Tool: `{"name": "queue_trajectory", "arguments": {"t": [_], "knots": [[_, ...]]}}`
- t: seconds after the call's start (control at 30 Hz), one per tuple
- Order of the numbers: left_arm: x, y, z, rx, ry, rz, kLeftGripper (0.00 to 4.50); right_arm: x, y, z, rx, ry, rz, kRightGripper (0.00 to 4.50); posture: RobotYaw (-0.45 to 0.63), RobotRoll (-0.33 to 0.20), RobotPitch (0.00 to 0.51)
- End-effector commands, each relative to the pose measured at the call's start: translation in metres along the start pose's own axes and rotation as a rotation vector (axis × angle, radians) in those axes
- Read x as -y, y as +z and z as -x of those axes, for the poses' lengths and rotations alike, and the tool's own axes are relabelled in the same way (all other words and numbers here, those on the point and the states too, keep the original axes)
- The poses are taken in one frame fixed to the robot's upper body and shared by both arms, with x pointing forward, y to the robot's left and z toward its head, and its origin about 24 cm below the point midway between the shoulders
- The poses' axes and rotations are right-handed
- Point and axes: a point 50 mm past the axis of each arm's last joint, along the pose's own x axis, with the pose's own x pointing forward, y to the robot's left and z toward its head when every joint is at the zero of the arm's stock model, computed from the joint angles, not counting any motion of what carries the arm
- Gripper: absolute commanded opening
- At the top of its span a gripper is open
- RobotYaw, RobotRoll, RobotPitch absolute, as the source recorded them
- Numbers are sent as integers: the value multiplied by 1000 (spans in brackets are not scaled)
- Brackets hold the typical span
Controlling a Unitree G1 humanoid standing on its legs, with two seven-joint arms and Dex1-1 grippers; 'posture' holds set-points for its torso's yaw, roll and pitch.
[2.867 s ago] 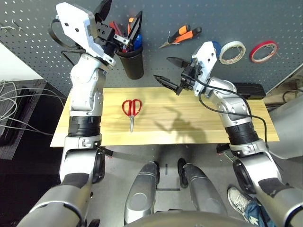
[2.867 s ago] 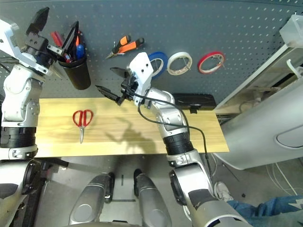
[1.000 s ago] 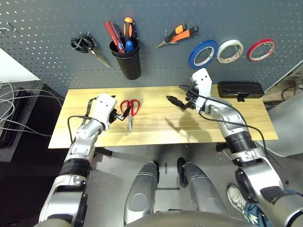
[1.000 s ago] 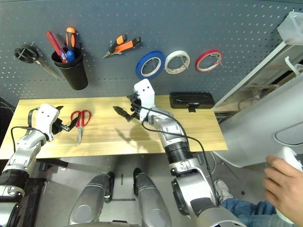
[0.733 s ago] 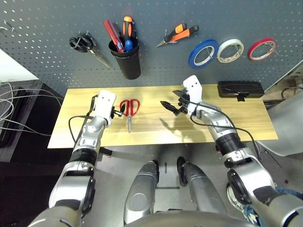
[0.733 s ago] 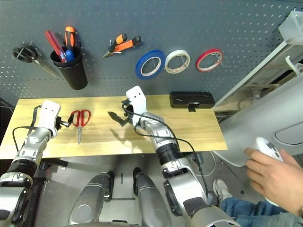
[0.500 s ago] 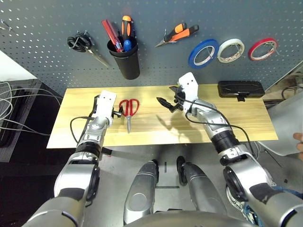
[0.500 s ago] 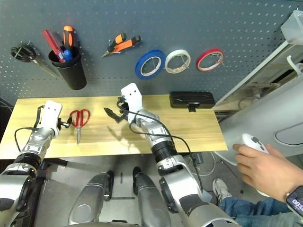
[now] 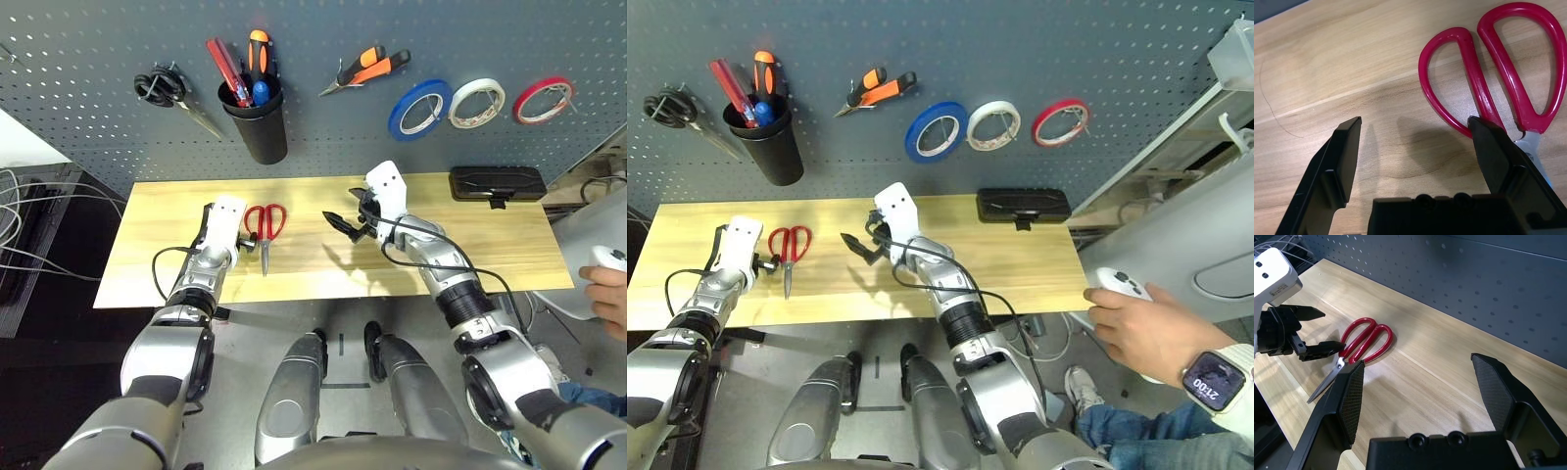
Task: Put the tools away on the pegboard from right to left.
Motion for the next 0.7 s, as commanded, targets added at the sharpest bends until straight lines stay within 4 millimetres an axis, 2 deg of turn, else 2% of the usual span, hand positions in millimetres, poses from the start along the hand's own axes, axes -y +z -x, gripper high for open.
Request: {"name": "queue_trajectory", "arguments": {"t": [0.03,0.33,0.53,0.63,0.7], "knots": [[5,-25,3,-116,-12,27,4472,-6,-4,1,-21,20,-1,4500,8,0,317],[19,-49,8,-323,-105,144,4472,-7,-4,3,-25,15,-7,4500,-2,0,320],[22,-57,12,-403,-138,218,4474,-4,-2,3,-27,12,-5,4500,-1,0,319],[24,-60,14,-443,-176,241,3866,-3,-1,3,-26,8,-2,4500,-1,0,319],[25,-62,14,-454,-183,253,3227,-2,1,3,-18,10,0,4500,-1,0,319]]}}
